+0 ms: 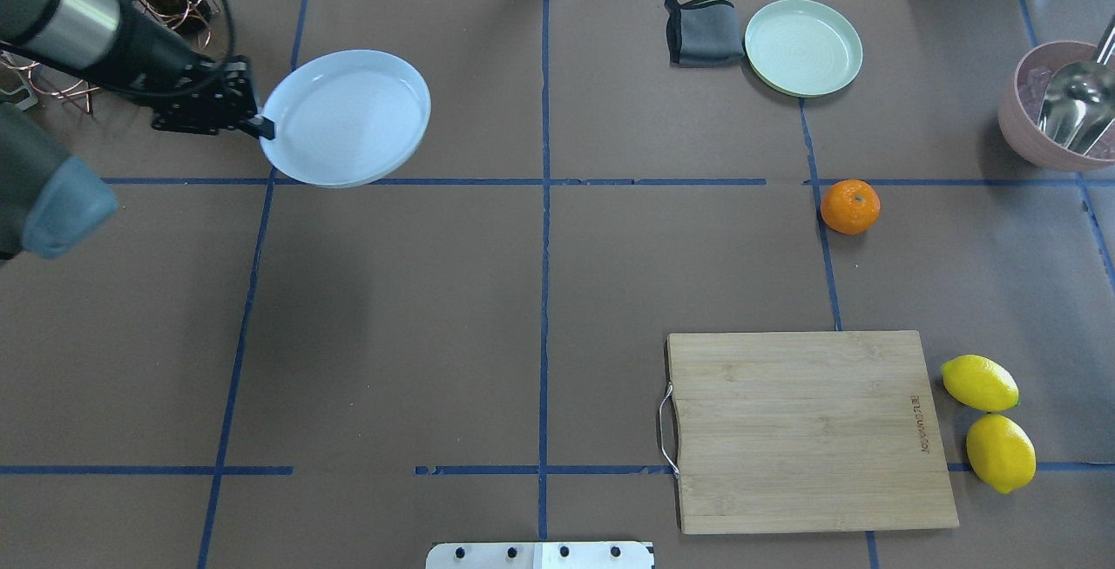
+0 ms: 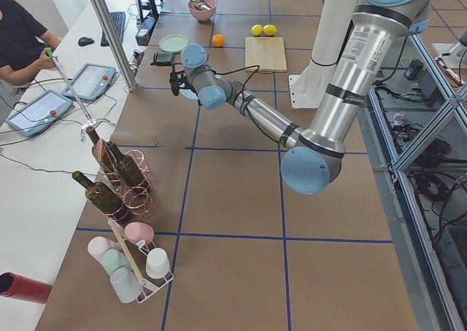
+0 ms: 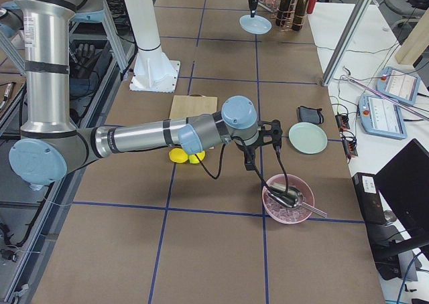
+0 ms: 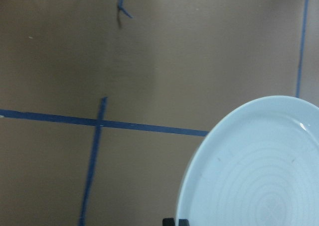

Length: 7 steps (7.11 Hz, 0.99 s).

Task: Pick orange to plate
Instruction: 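Slide the light blue plate with the left gripper toward the table center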

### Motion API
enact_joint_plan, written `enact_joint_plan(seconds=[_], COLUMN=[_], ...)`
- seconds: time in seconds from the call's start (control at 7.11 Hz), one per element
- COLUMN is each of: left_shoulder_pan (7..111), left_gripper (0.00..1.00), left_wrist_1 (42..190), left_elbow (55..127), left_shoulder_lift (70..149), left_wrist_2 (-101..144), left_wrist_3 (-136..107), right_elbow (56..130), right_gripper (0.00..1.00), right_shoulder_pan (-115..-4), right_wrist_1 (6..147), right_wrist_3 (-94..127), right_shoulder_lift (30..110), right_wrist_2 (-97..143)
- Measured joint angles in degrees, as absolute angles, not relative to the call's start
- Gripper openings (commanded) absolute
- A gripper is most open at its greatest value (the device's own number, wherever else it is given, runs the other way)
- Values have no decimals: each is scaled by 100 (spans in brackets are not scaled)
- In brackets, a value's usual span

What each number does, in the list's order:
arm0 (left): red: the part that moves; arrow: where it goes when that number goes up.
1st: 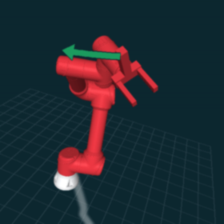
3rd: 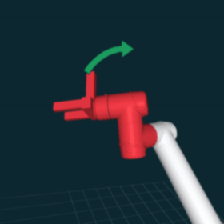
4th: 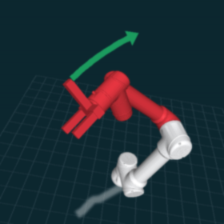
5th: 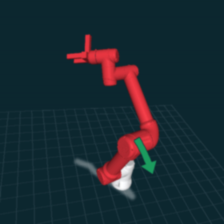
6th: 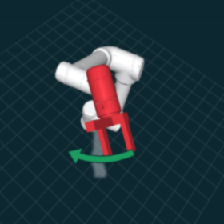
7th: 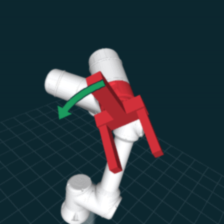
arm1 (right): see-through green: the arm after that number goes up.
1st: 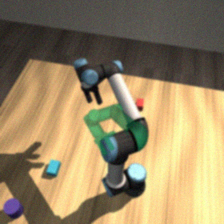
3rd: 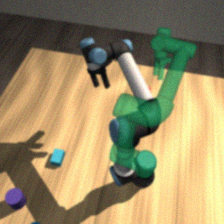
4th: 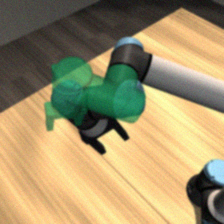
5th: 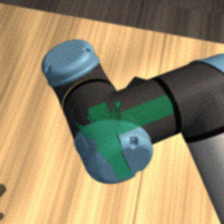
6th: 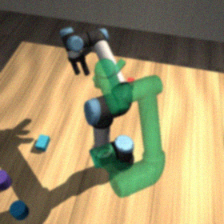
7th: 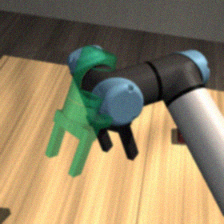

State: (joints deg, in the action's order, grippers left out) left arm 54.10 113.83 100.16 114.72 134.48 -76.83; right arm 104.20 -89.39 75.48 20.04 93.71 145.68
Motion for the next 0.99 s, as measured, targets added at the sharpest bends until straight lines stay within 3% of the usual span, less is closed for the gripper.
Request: enact_joint_plan(seconds=[0.42,0.84,0.99], left_shoulder_pan=[3754,3367,3355], left_gripper=[0,0,23], left_wrist_1=[11423,11791,11821], left_elbow=[9365,8602,8497], left_shoulder_lift=[12482,12756,12753], left_wrist_2=[11956,11323,11230], left_wrist_3=[-9149,-9430,-9427], right_elbow=[10439,10524,10573], right_gripper=[100,100,100], right_shoulder_pan=[-8939,-8939,-8939], right_wrist_1=[7541,7533,7533], right_wrist_3=[2008,2398,2515], right_shoulder_lift=[9426,9384,9378], right_wrist_2=[14564,14553,14554])
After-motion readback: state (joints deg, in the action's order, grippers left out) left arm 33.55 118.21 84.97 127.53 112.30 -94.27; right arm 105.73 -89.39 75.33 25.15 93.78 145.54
